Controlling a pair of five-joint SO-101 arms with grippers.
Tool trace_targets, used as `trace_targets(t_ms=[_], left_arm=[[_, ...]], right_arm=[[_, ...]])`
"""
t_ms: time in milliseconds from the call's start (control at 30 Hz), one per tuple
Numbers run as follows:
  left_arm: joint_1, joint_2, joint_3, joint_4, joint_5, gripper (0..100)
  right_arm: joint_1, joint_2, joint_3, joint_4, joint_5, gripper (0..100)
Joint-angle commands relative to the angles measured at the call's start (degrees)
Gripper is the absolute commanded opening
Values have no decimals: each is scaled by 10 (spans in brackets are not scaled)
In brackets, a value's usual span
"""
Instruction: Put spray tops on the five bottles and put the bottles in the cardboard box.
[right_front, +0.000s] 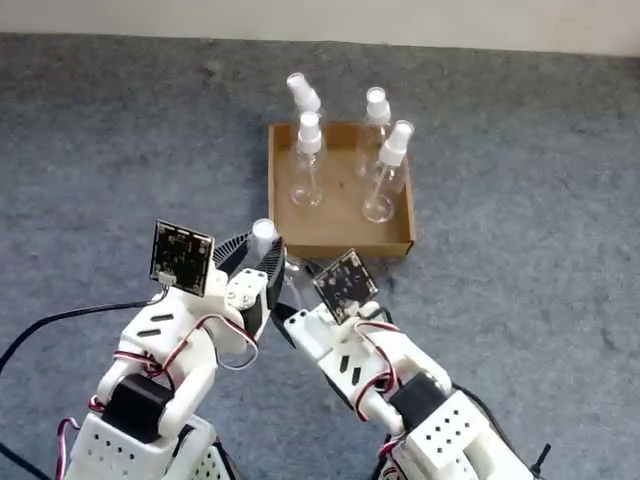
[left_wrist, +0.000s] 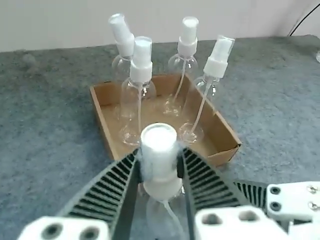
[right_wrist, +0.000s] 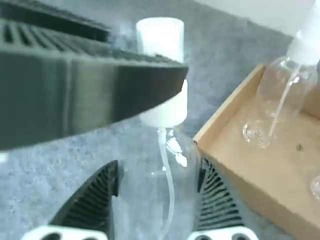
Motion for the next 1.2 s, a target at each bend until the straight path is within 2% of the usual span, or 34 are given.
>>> trace_targets(t_ms=[0,133,233,500,700,900,1167], left_arm=[[-12,3,-15,6,-8,34],[-22,3,-15,6,-8,127],[-22,3,-16,6,-8,156],[-28,3,-51,10,-9,162],[-57,2,-102,75,-9,162],[-88,-5,-117,85,-9,162],[-111,-171,-49,101,-18,159]], right_arm=[[15,-35,-14,-24,-5,4],[15,-35,-14,-24,-5,4],[15,-35,-14,-24,-5,4],[17,-34,-12,-26,-5,4],[18,-34,-13,-26,-5,4],[18,-34,-14,-26,-5,4],[47,-33,-52,-23,-5,4]])
